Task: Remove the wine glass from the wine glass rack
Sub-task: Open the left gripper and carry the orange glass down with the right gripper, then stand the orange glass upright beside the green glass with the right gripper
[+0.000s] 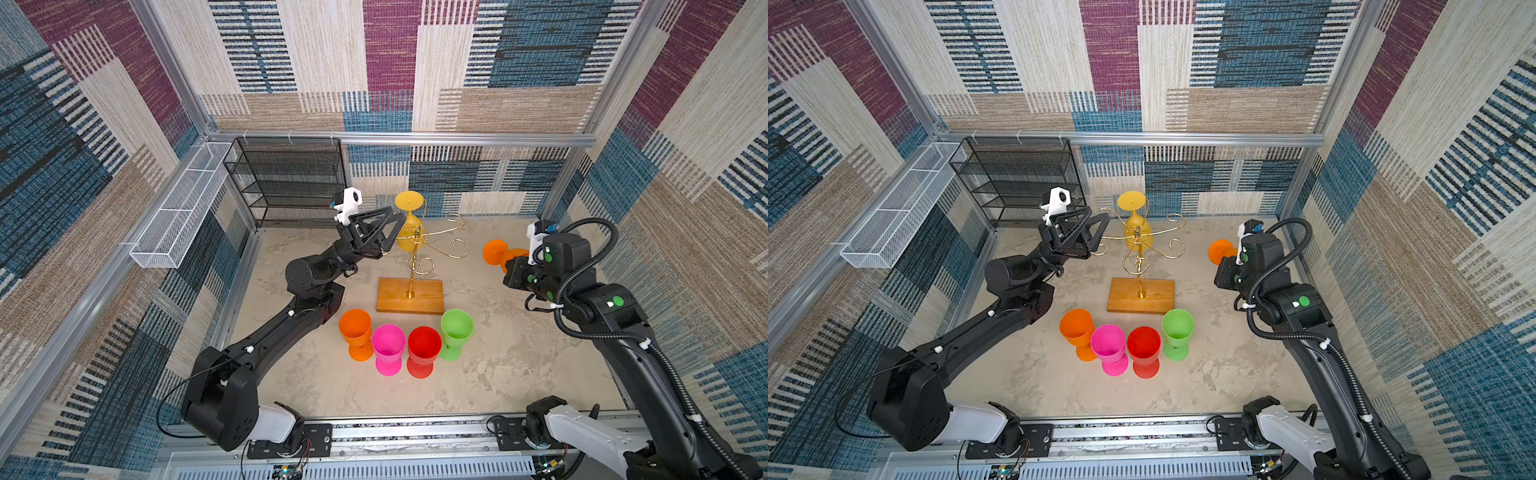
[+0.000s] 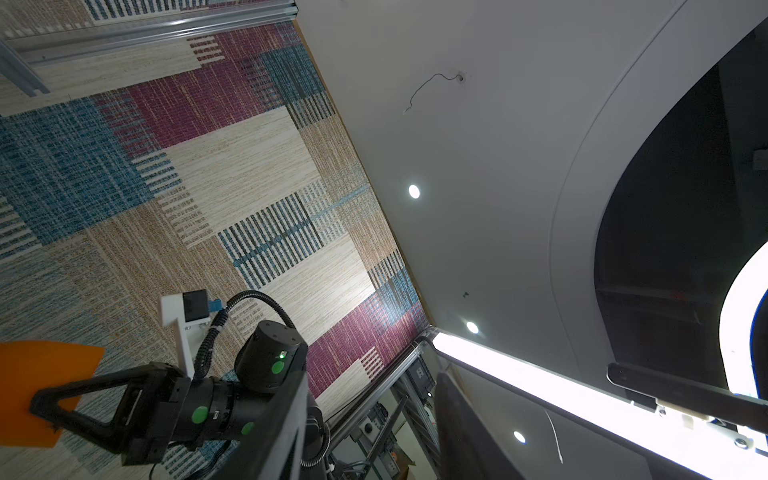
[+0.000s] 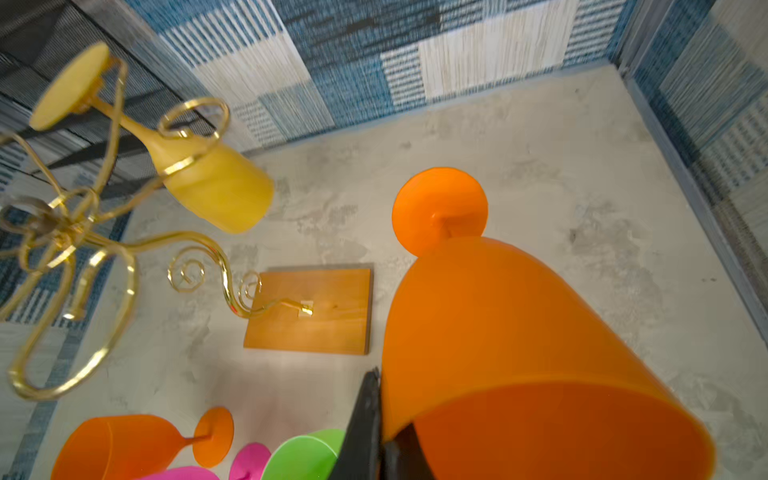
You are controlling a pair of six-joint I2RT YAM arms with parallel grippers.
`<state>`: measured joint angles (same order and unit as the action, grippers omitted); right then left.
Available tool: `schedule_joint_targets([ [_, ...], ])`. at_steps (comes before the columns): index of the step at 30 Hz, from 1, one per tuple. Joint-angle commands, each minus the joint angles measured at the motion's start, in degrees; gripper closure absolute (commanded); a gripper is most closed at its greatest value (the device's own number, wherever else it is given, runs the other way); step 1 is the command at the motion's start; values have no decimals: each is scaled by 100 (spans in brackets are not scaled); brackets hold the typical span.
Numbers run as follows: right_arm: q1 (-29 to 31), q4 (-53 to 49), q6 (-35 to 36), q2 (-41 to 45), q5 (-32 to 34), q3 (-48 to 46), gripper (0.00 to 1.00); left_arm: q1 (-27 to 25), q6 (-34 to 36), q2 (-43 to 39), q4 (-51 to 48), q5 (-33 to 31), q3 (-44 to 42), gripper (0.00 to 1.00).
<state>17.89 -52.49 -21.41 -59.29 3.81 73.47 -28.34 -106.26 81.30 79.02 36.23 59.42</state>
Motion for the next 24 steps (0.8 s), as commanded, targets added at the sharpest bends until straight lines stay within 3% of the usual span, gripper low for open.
schedule_joint_targets([
  [1, -1, -78, 128, -104, -390, -226, 100, 45, 157, -62, 175, 138, -52, 48],
  [16, 72, -152, 416, -534, -839, -781, 100, 546, 255, -83, 166, 209, -484, 48],
  [24, 542, -247, 393, -795, -727, -865, 100, 627, 246, -79, 166, 260, -527, 49],
])
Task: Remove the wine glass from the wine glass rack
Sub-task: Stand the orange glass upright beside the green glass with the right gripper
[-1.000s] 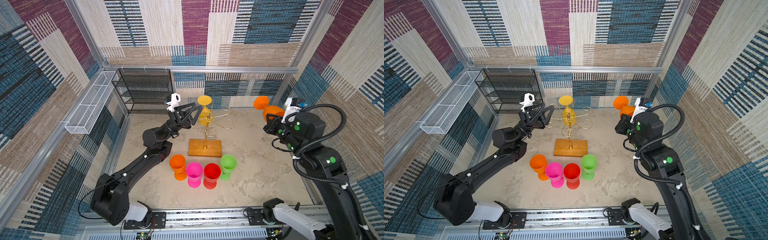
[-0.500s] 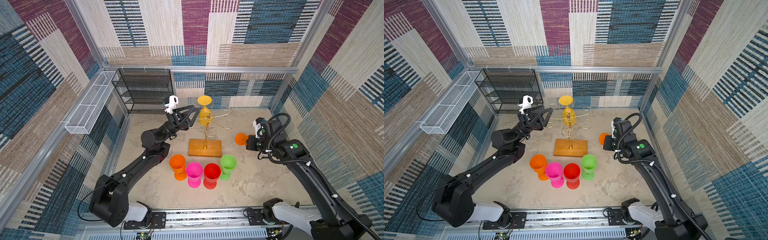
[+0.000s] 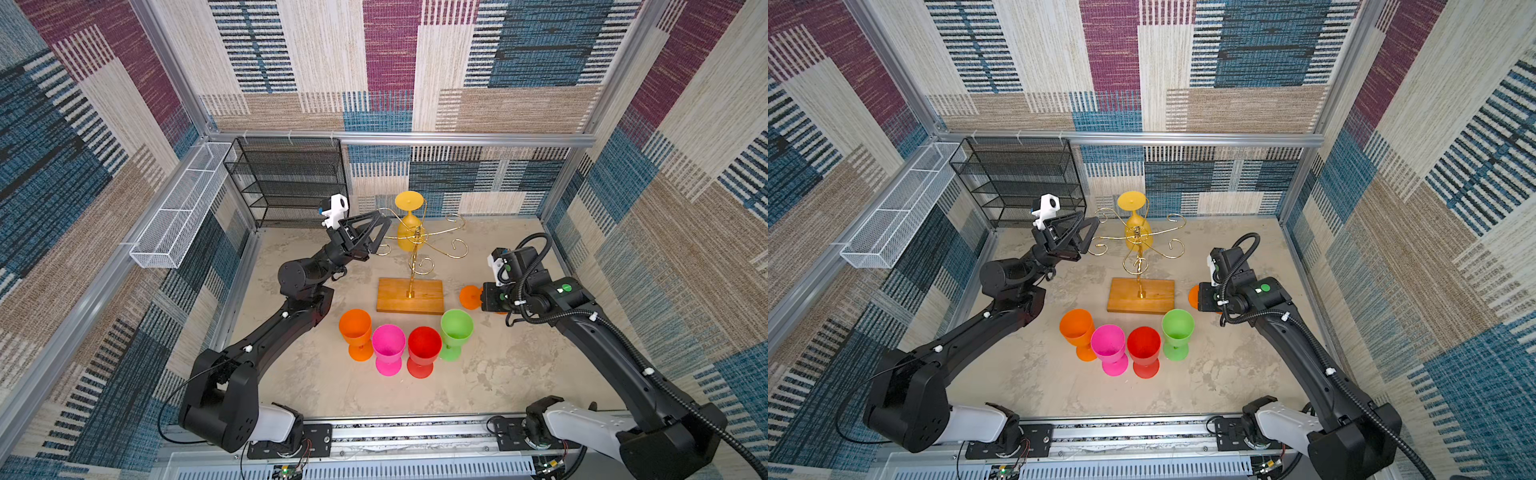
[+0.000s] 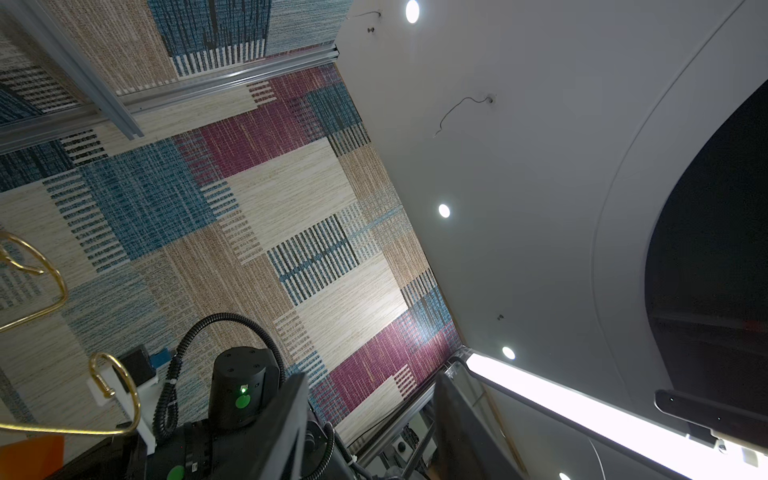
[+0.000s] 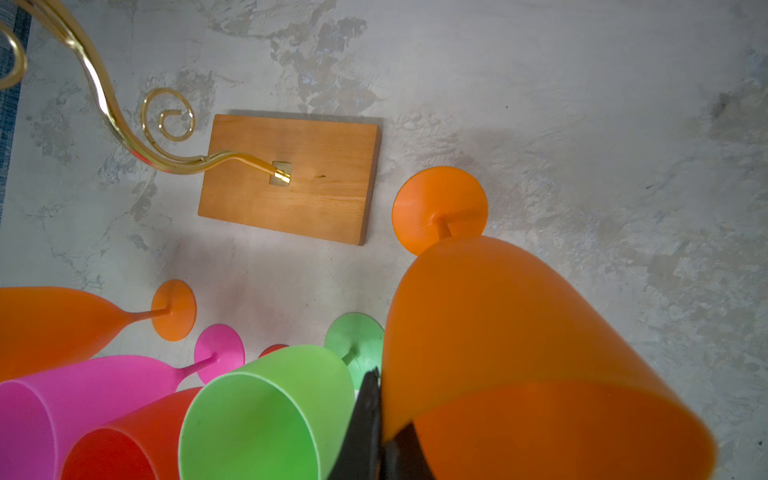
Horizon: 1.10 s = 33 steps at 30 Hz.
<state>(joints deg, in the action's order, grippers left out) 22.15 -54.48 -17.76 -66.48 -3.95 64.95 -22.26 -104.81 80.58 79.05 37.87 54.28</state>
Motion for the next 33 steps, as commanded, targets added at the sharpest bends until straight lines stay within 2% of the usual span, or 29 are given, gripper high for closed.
schedule_joint_targets([
  [1, 176, -98, 15, -135, 121, -26, 100, 25, 102, -7, 164, 104, -11, 49],
  [7, 325, -181, -20, -310, 390, -131, 100, 47, 102, -38, 164, 124, -40, 49],
  [20, 421, -142, -9, -527, 408, -116, 100, 64, 110, -42, 164, 142, -100, 49],
  [23, 439, -120, 0, -576, 390, -78, 95, 64, 119, -42, 164, 138, -115, 49],
  [33, 503, -89, 7, -772, 414, 148, 87, 90, 104, -42, 164, 185, -150, 49],
])
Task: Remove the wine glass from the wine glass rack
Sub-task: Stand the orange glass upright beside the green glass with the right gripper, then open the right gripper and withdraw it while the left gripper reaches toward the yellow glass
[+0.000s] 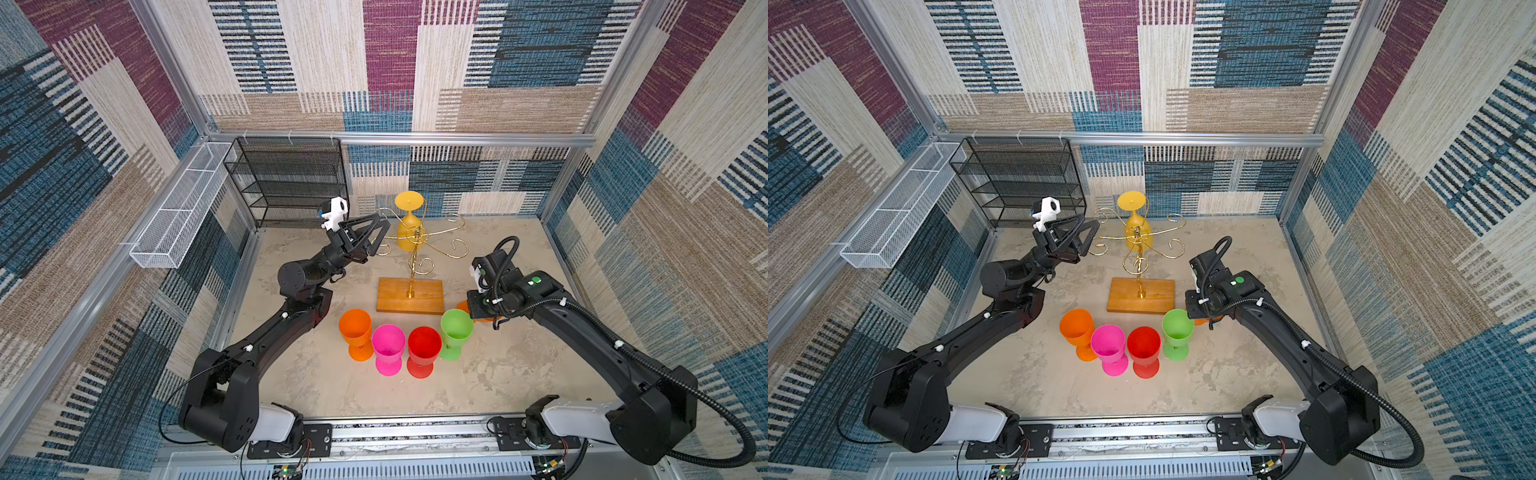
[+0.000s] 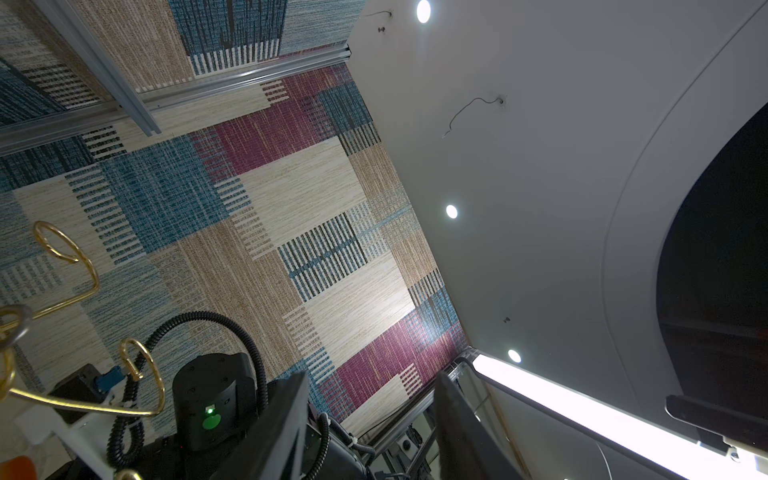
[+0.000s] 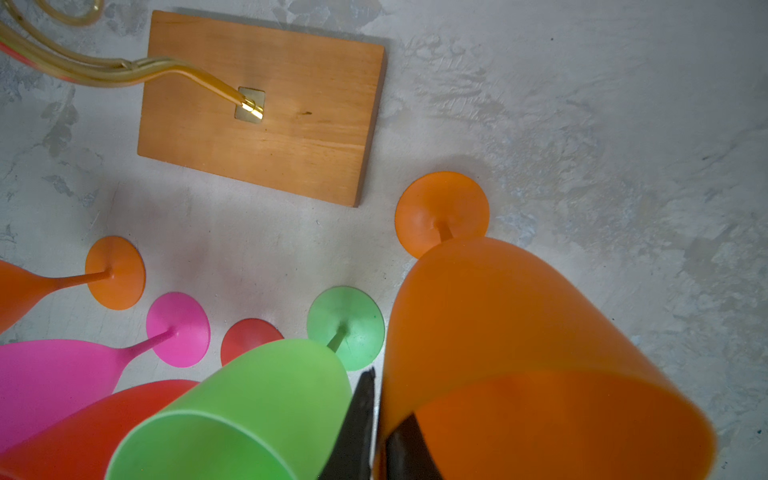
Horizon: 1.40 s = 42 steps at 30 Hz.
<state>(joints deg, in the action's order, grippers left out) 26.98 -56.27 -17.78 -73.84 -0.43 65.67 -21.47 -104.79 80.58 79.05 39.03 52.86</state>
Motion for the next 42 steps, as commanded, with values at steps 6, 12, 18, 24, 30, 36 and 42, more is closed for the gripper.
schedule_joint_targets([
  [6, 44, 72, 11, -103, 71, 196, 81, 29, 87, -42, 164, 79, -32, 49],
  [12, 63, 38, 11, -69, 69, 298, 73, 46, 91, -33, 164, 76, -32, 49],
  [18, 66, 44, 14, 109, 24, 377, 67, 73, 83, -8, 164, 94, 33, 49],
  [24, 72, 72, 3, 415, -36, 424, 64, 181, 37, 20, 134, 157, 141, 49],
  [30, 67, 46, -84, 883, 23, 503, 63, 569, 282, -57, -540, 567, 564, 49],
  [36, 62, -83, -329, 1358, 650, 587, 60, 811, 2897, -253, -4617, 1595, 2007, 48],
  [42, 53, 192, -668, 2050, 1556, 478, 51, 940, 5998, 462, -9113, 1366, 4155, 47],
])
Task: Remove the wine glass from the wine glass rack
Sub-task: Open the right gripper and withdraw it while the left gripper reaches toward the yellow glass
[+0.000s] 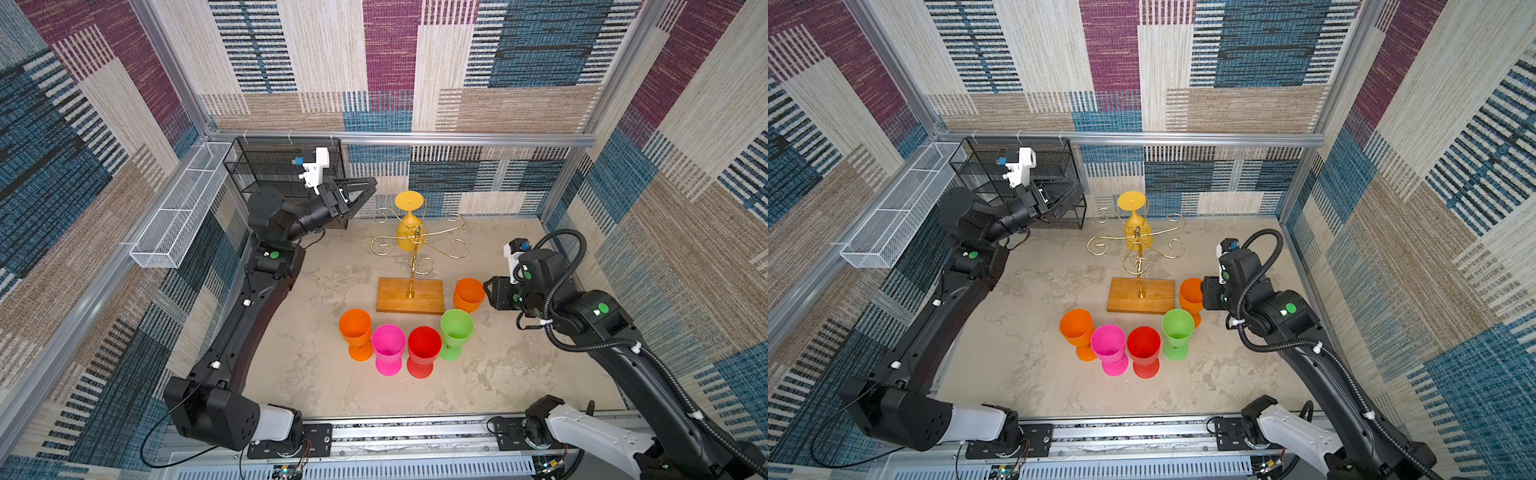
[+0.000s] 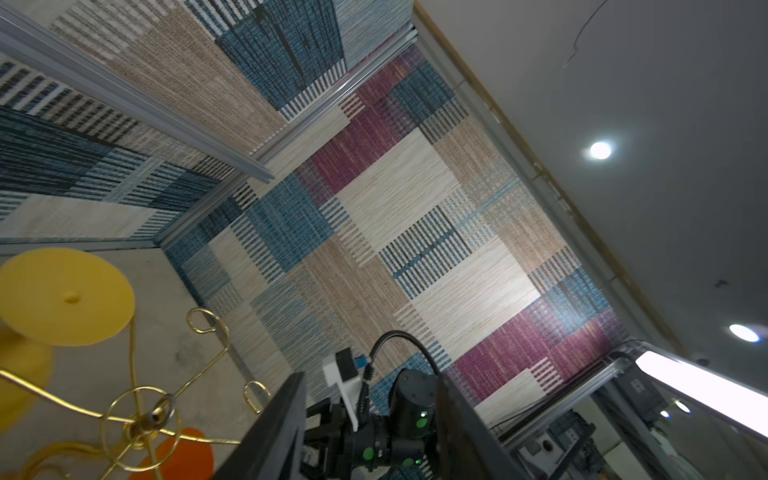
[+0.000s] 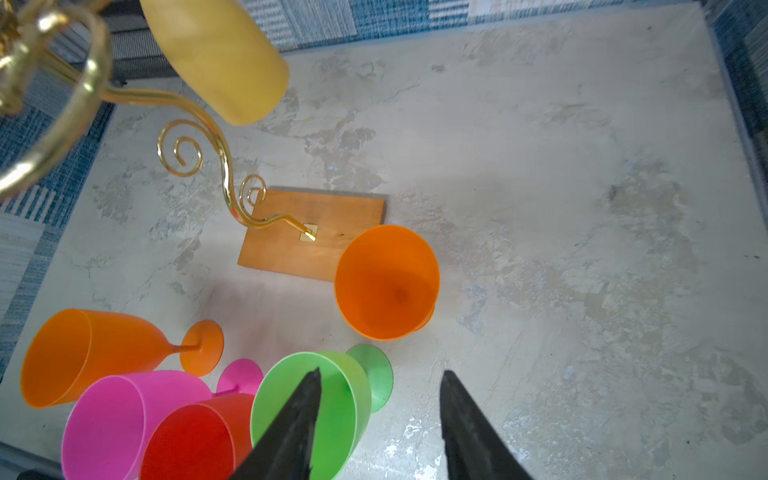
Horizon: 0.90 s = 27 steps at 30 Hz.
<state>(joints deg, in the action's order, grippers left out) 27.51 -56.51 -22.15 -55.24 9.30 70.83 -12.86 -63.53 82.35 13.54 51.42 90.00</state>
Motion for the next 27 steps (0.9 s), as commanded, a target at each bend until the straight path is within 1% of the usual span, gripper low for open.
schedule_joint_targets([
  [1, 0, 281, -232, 292, 631, -67, 50, 157, 1729, 493, -2476, 303, 551, 47],
  [3, 1, 388, -232, 451, 696, -118, 49, 276, 1400, 894, -2095, 637, 692, 48],
  [5, 0, 454, -220, 571, 739, -163, 49, 337, 1293, 1289, -1919, 729, 926, 49],
  [8, 0, 444, -211, 676, 761, -203, 49, 339, 1604, 1836, -2286, 759, 1562, 50],
  [16, 0, 474, -237, 875, 803, -315, 49, 328, 1920, 3042, -2734, 954, 3019, 51],
  [18, 0, 478, -233, 875, 804, -346, 49, 328, 2024, 3226, -2797, 952, 3224, 51],
  [22, 0, 508, -221, 879, 785, -370, 49, 270, 2417, 3375, -2957, 736, 3387, 55],
  [27, 0, 544, -219, 875, 775, -385, 49, 120, 2724, 3544, -3126, 837, 3534, 55],
])
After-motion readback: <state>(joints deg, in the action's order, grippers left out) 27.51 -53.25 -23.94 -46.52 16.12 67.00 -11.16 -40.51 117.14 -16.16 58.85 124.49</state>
